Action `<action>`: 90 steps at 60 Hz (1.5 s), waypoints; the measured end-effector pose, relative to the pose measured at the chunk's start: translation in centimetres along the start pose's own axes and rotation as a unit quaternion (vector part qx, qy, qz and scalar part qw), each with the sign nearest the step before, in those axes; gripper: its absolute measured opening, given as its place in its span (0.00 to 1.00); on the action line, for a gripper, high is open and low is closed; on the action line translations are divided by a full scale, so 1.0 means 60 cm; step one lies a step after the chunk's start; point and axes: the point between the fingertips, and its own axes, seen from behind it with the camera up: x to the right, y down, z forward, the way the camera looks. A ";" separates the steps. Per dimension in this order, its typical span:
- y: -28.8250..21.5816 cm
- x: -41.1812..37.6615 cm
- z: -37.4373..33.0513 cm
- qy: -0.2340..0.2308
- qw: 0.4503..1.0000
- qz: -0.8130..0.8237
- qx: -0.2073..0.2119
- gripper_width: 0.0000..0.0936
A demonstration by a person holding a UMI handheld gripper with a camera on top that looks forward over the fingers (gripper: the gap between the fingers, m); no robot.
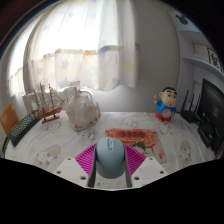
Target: Arrange mouse
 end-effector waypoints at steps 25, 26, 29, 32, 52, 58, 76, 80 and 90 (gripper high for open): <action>0.011 0.168 0.242 0.053 0.997 0.046 -0.037 0.45; 0.023 0.171 0.248 0.054 0.997 0.045 -0.042 0.45; 0.055 0.172 0.260 0.054 0.996 0.048 -0.053 0.46; 0.080 0.169 0.265 0.046 0.996 0.049 -0.067 0.48; 0.023 0.174 0.059 0.070 0.993 0.018 -0.098 0.90; 0.015 0.146 -0.089 0.054 0.992 0.037 -0.110 0.90; 0.079 0.131 -0.399 0.071 0.988 0.023 -0.135 0.90; 0.086 0.132 -0.425 0.069 0.988 0.030 -0.132 0.90; 0.102 0.139 -0.454 0.067 0.989 0.042 -0.127 0.91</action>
